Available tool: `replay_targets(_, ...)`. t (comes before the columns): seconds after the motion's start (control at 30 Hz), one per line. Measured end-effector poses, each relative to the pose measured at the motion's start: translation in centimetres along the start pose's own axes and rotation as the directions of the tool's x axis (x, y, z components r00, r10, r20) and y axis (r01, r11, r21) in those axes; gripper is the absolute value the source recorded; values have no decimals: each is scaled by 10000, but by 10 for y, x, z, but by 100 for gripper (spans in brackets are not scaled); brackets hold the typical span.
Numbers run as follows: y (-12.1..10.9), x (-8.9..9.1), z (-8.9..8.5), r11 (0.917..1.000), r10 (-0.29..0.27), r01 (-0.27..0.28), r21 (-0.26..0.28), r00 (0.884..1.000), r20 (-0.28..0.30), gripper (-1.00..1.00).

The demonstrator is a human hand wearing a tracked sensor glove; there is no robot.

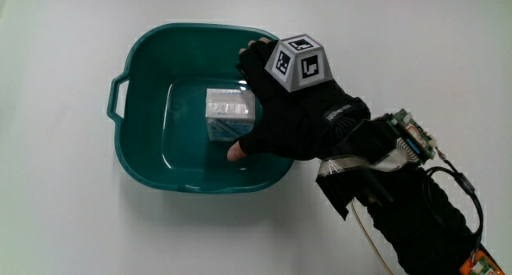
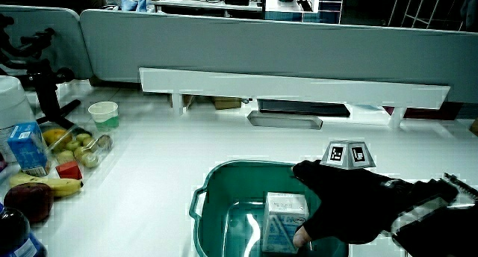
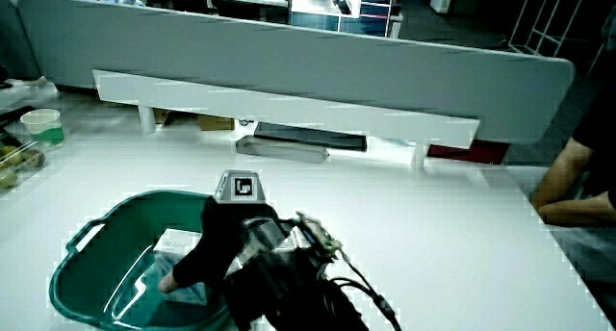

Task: Pick milk from plate

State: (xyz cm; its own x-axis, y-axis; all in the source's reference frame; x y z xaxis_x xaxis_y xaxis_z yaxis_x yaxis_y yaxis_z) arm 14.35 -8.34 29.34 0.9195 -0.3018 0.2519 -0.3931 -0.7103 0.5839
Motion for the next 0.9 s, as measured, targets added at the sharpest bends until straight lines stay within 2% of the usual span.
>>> replay_targets(0.03,2,-2,-1,9998,207,-208,-67,9996,-180,0)
replay_targets(0.07,4,-2,-3,9997,182,-186,-144,9996,-216,0)
replay_targets(0.13,8,-5,-5,9999,-10,10,-146,10000,38,0)
replay_targets(0.17,11,-6,-6,9997,110,-113,-212,9999,-109,0)
replay_targets(0.2,13,-8,-7,9996,78,-77,-260,10000,38,0)
replay_targets(0.37,19,-19,-7,9996,233,-235,-186,9997,-103,0)
replay_targets(0.43,23,-22,-9,9985,415,-422,-345,9989,-204,0)
replay_targets(0.57,30,-30,-11,9988,371,-370,-319,9993,1,0)
replay_targets(0.77,40,-43,-15,9958,774,-790,-468,9964,-338,0)
replay_targets(0.8,42,-44,-16,9967,647,-656,-482,9977,-199,0)
replay_targets(0.87,48,-47,-20,9948,742,-766,-674,9966,-365,0)
replay_targets(0.9,50,-49,-21,9957,648,-661,-650,9977,-214,0)
